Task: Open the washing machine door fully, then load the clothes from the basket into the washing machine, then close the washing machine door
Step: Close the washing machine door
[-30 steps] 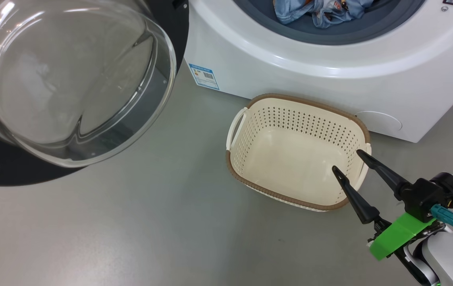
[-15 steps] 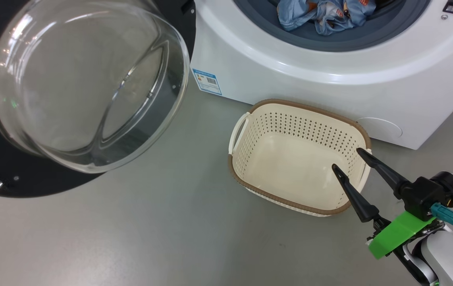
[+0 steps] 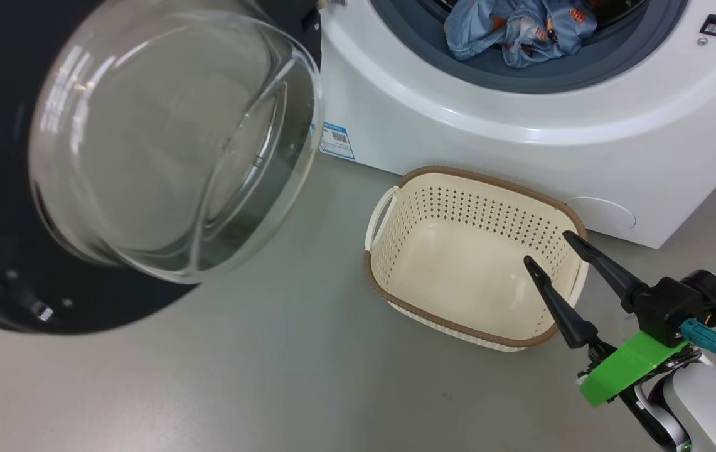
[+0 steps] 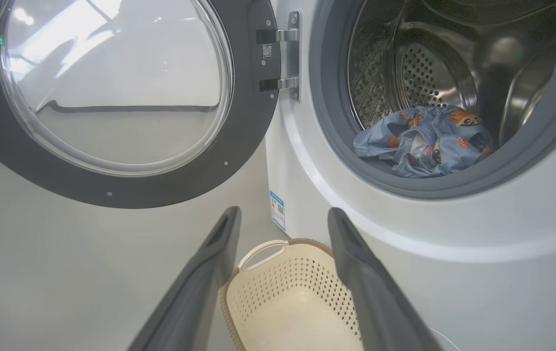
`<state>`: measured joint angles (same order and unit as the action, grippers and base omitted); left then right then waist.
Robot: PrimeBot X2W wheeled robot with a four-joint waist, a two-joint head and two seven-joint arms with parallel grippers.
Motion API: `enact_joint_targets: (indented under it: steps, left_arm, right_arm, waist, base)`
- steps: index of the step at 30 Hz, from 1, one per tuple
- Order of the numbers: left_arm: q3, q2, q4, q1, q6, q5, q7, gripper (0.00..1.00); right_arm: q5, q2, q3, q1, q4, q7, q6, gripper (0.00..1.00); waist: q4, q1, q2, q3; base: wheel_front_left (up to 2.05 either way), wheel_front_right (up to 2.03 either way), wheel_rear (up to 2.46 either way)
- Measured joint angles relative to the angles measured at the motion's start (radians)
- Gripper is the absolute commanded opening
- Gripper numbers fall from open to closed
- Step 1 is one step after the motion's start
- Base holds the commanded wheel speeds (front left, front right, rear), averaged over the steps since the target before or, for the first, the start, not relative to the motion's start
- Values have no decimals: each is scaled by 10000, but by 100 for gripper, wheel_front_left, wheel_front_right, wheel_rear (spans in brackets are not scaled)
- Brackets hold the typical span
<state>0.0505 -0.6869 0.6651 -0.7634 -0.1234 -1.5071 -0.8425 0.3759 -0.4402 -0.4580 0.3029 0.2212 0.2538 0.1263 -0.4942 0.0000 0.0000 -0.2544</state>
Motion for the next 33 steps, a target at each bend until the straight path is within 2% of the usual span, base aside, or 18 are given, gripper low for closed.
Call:
enact_joint_targets:
  steps: [5,21,33]
  left_arm:
    - [-385,433,-746,179,-6,-148,-384,0]
    - [-748,495,-3081,1312,-6,-757,-1473,0]
    - [-968,842,-4508,1625,-4,-859,-2059,0]
  right_arm:
    - [-2,58,86,-2,-2,0,0,92]
    - [-63,257,541,-493,-33,-2,0,92]
    - [-96,462,1047,-859,-117,-2,0,92]
  waist:
    - [-30,0,0,106]
    - [-50,0,0,686]
    - [245,0,0,958]
  base:
    - [0,0,0]
    - [0,0,0]
    - [0,0,0]
